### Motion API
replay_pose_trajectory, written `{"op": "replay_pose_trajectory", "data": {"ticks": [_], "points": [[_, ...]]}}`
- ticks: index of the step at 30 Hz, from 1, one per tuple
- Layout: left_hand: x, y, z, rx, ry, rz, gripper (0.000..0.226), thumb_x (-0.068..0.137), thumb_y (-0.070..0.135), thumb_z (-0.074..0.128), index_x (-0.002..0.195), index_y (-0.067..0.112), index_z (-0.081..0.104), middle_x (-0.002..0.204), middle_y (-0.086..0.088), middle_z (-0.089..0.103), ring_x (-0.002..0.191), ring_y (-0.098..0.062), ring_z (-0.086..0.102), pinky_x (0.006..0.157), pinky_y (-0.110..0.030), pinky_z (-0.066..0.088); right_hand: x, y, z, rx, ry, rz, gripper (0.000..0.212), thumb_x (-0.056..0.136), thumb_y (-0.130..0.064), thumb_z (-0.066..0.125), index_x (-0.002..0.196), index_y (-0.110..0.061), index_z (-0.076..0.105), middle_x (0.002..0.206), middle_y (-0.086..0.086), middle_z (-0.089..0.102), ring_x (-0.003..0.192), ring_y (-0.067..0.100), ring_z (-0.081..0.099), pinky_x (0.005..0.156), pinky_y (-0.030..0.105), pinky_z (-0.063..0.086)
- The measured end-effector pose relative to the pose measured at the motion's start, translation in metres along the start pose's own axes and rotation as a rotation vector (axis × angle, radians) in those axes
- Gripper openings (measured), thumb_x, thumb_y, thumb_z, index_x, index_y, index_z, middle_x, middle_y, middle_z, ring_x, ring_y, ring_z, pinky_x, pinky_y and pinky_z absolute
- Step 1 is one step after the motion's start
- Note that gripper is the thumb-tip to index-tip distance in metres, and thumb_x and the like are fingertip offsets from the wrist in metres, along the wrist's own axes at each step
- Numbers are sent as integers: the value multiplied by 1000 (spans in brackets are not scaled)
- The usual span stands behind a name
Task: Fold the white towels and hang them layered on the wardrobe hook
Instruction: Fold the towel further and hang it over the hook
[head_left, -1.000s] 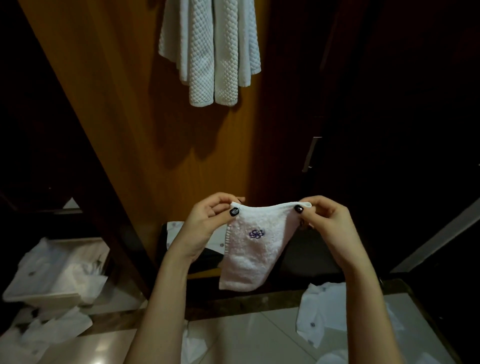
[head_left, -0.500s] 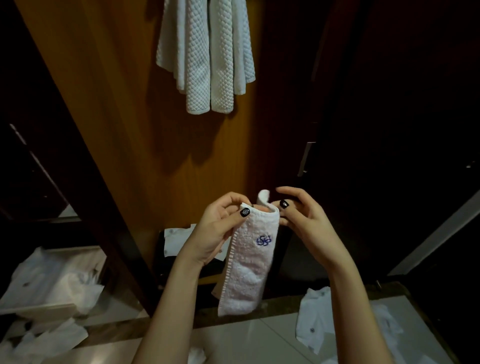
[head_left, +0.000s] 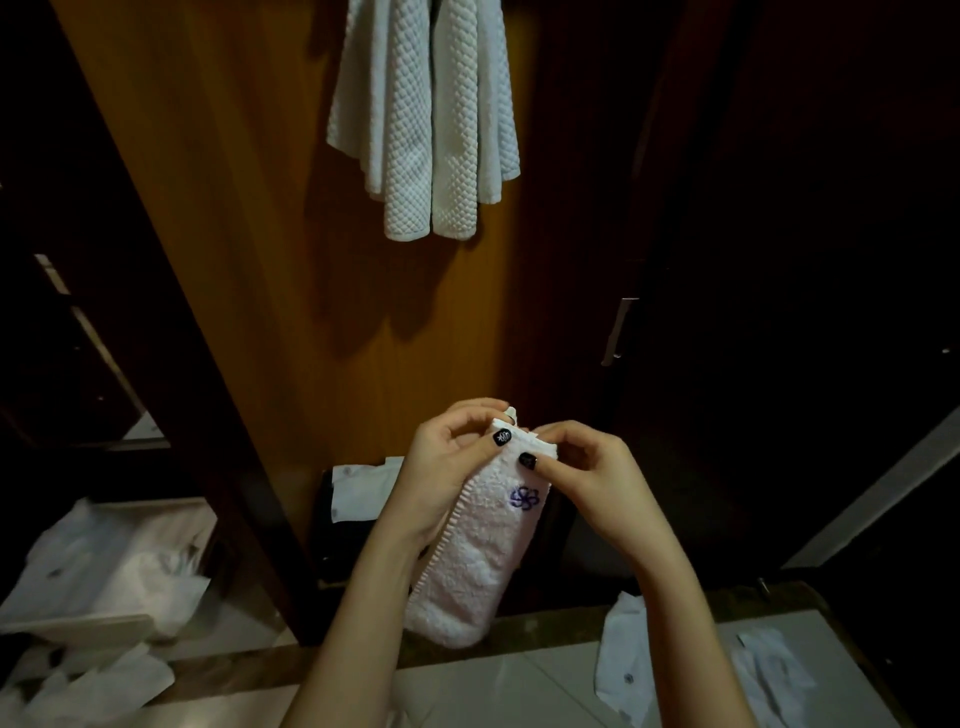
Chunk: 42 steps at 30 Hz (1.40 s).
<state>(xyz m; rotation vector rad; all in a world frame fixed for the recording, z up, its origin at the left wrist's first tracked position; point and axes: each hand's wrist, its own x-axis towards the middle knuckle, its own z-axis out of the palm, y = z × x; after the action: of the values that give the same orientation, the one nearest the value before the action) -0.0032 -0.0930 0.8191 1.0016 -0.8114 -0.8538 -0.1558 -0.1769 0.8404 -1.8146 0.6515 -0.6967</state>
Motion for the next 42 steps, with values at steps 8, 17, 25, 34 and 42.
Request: {"op": "replay_pose_trajectory", "data": {"ticks": [8, 17, 25, 34, 42], "points": [[5, -2, -12, 65, -11, -49, 17, 79, 21, 77, 95, 14, 77, 121, 1, 69, 116, -15, 63, 88, -27, 54, 6, 0, 5, 62, 58, -32, 10, 84, -2, 72, 87, -11, 69, 99, -3, 70, 97, 12, 67, 84, 32, 57], [7, -3, -18, 169, -39, 30, 19, 82, 2, 72, 85, 21, 76, 107, 5, 69, 98, -12, 65, 80, -23, 53, 12, -1, 4, -146, 96, -56, 13, 84, -9, 74, 80, -16, 63, 91, -7, 62, 84, 9, 62, 69, 26, 57], [7, -2, -18, 244, -3, 73, 24, 83, -2, 71, 85, 21, 76, 105, 5, 69, 98, -11, 66, 78, -21, 52, 10, 2, 1, -362, 11, -71, 16, 83, -37, 68, 78, -24, 59, 83, -3, 62, 77, 8, 60, 61, 28, 52], [9, 3, -9, 261, 46, 96, 18, 89, -3, 64, 90, 15, 64, 99, 17, 72, 91, -5, 70, 71, -15, 52, 14, 1, 15, -82, 169, -62, 18, 86, -29, 73, 87, -29, 55, 87, -5, 65, 76, 13, 65, 55, 33, 52], [8, -12, 3, 277, 202, 224, 22, 88, 0, 67, 91, 19, 56, 103, 11, 69, 96, -1, 66, 76, -18, 53, 25, -6, 4, 55, 137, -32, 22, 92, -22, 67, 80, -11, 52, 81, 16, 60, 73, 25, 62, 61, 38, 49]]}}
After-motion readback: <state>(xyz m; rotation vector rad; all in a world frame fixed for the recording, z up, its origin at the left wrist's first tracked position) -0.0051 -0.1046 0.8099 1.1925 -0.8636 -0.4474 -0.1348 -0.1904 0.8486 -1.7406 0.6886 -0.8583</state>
